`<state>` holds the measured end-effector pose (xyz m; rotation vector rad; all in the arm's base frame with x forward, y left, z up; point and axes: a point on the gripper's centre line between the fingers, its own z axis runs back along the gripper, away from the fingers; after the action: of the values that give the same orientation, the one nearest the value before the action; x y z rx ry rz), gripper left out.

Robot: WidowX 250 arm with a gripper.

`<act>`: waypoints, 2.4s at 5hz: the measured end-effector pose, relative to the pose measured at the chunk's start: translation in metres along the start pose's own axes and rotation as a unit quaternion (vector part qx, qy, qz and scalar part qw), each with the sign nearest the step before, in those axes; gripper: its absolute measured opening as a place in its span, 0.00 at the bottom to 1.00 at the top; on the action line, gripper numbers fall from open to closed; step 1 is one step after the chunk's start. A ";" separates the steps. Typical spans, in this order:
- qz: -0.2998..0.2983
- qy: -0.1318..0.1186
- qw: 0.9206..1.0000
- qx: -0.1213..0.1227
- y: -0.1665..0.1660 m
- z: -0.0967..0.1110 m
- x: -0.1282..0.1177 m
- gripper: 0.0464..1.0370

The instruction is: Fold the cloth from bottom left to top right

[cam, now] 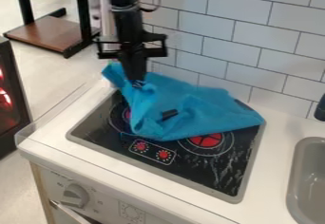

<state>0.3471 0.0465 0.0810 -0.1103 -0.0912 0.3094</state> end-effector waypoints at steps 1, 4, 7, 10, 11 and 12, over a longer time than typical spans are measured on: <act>-0.006 -0.005 1.000 -0.001 -0.024 -0.011 0.014 0.00; -0.027 -0.006 0.999 0.027 -0.061 -0.064 0.029 0.00; -0.053 -0.006 0.998 0.042 -0.068 -0.082 0.031 0.31; -0.050 0.001 0.998 0.031 -0.068 -0.071 0.027 0.98; -0.058 -0.002 0.998 0.022 -0.071 -0.064 0.027 0.97; -0.067 -0.001 0.998 0.013 -0.073 -0.046 0.024 0.96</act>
<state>0.3969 -0.0195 0.0465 -0.0766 -0.0962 0.1763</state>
